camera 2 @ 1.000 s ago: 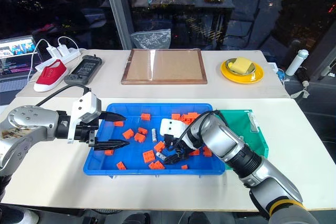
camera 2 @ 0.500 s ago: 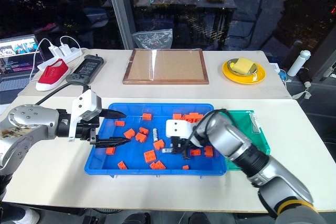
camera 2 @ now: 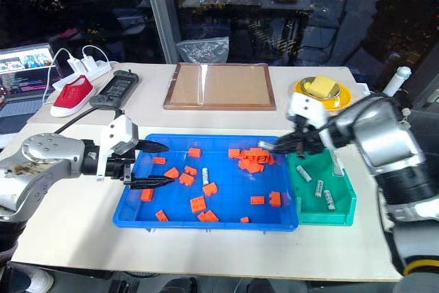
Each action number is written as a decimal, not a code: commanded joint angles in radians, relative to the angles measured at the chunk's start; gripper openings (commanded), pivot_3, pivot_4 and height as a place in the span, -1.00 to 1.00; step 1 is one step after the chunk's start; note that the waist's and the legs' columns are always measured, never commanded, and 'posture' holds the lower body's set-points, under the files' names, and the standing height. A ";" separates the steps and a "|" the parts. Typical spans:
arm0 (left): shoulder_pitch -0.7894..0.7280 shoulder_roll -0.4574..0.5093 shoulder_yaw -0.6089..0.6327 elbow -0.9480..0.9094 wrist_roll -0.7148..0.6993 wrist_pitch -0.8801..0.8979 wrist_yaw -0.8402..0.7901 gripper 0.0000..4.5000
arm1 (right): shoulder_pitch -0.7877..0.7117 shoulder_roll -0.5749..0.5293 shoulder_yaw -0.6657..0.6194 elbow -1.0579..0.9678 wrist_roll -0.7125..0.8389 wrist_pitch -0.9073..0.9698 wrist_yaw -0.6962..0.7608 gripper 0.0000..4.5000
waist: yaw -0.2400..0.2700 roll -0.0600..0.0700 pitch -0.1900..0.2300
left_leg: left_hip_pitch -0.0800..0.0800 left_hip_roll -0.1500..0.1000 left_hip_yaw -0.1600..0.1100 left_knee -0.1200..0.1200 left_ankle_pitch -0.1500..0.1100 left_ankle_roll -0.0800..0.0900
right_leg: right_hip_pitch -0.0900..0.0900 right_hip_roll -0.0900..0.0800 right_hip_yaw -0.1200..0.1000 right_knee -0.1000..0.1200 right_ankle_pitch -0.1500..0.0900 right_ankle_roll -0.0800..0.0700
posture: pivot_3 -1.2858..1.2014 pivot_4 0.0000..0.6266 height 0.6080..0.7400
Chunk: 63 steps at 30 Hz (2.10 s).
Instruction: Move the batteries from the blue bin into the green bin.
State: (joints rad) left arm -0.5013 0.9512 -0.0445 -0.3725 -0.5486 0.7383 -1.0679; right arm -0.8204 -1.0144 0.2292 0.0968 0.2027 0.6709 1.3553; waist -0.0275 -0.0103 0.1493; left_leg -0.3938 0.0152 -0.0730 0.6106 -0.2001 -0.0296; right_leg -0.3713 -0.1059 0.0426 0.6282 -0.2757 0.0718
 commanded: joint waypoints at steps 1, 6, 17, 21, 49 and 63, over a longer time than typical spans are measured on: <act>-0.029 0.000 -0.004 0.018 0.019 -0.031 -0.022 1.00 | 0.003 -0.088 -0.080 0.020 -0.004 -0.011 0.014 -0.89 | -0.004 0.000 0.000 | 0.000 0.000 0.000 0.000 0.000 0.000 | 0.000 0.000 0.000 0.000 0.000 0.000 | 0.03 -0.52 1.00; -0.054 -0.011 -0.023 0.043 0.037 -0.048 -0.039 1.00 | 0.024 -0.108 -0.094 0.046 -0.013 -0.013 -0.019 -0.89 | -0.024 0.000 0.000 | 0.003 0.001 0.001 0.000 0.000 0.000 | 0.000 0.000 0.000 -0.001 -0.002 -0.003 | 0.03 -0.52 1.00; -0.057 -0.001 -0.019 0.042 0.043 -0.043 -0.059 1.00 | 0.062 -0.060 -0.016 0.088 -0.117 -0.083 -0.071 -0.45 | -0.016 0.000 0.000 | 0.002 0.000 0.001 0.001 0.000 0.000 | 0.000 0.000 0.001 0.000 -0.002 -0.003 | 0.03 -0.52 1.00; -0.048 0.007 0.003 0.037 0.029 -0.031 -0.055 1.00 | -0.025 -0.042 -0.049 0.154 -0.135 -0.122 -0.106 0.12 | -0.020 0.001 0.000 | 0.002 0.000 0.001 0.001 0.000 0.000 | 0.000 0.000 0.001 0.000 -0.002 -0.003 | 0.03 -0.52 1.00; 0.405 0.174 0.439 -0.087 -0.025 0.041 -0.015 1.00 | -0.173 0.673 0.325 0.197 -0.284 -0.271 -0.195 0.72 | -0.022 0.002 0.002 | 0.004 0.002 -0.001 -0.001 0.000 0.000 | -0.003 0.002 0.000 0.011 -0.001 -0.003 | 0.03 -0.52 1.00; 0.392 0.194 0.376 -0.059 0.011 -0.003 -0.009 1.00 | -0.179 0.791 0.350 0.502 -0.377 -0.331 -0.289 0.72 | -0.043 0.002 0.002 | 0.008 0.004 -0.001 -0.003 0.000 -0.001 | -0.003 0.004 0.000 0.014 -0.001 -0.004 | 0.03 -0.52 1.00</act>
State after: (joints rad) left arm -0.1021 1.1311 0.3298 -0.4332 -0.5513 0.7603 -1.0740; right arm -1.0047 -0.2230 0.5684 0.5644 -0.1438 0.3549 1.0659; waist -0.0705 -0.0083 0.1510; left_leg -0.3850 0.0191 -0.0737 0.6073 -0.1997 -0.0303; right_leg -0.3733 -0.1015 0.0427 0.6416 -0.2772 0.0682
